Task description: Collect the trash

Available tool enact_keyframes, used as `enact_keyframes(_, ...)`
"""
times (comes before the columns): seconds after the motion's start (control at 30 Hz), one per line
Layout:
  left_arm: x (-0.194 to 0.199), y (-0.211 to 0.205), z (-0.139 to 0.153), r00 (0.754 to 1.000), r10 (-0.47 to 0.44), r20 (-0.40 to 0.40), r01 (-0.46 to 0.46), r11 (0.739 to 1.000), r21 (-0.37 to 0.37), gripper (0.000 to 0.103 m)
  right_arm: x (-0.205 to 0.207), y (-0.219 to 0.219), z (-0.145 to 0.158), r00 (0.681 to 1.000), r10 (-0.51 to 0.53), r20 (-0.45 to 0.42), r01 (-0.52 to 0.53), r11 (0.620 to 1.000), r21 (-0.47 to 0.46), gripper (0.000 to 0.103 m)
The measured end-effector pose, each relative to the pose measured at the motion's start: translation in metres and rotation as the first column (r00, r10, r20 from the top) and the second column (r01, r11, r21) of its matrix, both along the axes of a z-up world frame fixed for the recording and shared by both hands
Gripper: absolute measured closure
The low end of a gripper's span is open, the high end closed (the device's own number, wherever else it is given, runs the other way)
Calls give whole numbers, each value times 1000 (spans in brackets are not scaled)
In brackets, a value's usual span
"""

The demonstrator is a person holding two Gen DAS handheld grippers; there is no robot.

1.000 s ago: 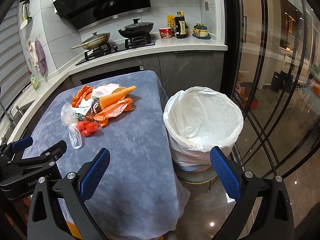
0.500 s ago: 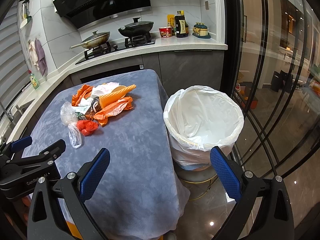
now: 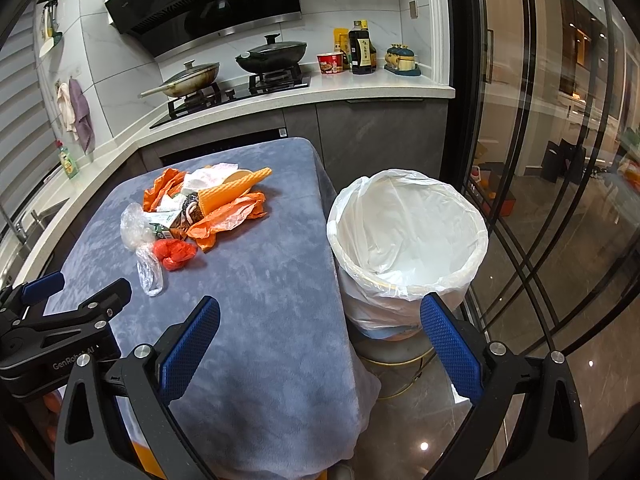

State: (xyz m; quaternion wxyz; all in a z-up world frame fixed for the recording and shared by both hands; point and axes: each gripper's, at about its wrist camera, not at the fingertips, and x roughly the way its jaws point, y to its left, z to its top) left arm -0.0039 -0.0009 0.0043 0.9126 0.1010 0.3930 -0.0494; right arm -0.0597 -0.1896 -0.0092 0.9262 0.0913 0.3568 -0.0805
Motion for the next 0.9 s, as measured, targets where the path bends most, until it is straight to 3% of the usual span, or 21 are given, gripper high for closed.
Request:
enact_keyframes(0.5,8,13,-6,1000,14,-26,-15,1000,-23,7,-1,4,-7,1000,5,-5,-5,1000,3,7)
enact_keyframes(0.9,46,55,-25,994,84,-64,-89,993,-74,7,39,23,-28,1000,15,-25,-15,1000,-1,7)
